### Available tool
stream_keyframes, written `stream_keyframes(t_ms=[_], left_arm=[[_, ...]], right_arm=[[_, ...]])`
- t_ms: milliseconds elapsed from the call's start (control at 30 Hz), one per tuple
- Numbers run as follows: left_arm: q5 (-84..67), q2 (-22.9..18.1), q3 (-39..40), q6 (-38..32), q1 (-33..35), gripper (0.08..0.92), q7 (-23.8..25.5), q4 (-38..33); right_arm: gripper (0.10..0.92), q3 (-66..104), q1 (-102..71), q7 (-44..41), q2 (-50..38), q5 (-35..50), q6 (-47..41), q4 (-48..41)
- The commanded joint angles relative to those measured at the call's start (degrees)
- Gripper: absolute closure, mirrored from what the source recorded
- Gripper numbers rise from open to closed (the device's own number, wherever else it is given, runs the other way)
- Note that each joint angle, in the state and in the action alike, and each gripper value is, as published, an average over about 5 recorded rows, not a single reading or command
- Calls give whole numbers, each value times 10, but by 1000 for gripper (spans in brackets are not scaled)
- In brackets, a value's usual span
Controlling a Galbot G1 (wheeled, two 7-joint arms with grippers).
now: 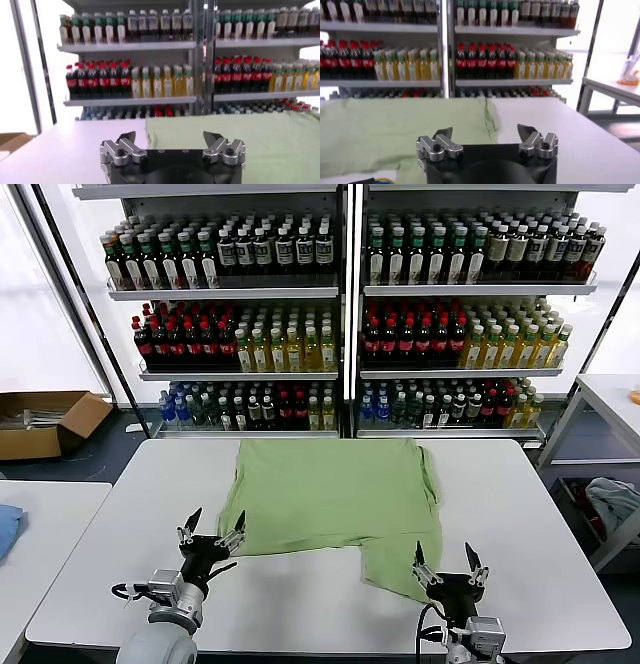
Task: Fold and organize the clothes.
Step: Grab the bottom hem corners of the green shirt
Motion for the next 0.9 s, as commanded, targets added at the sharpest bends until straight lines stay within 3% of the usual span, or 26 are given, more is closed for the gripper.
stream_keyframes(t_ms=[33,400,900], left_arm=[[-6,7,-1,32,-1,177,-5,6],[-12,22,12,67,-22,177,-3,48],[-15,36,19,77,-10,177,-2,47]], right_arm=[[203,-8,2,30,15,12,-25,-18],[203,-22,13,46,38,9,-43,-37],[203,-34,9,43,45,6,-50,-45]])
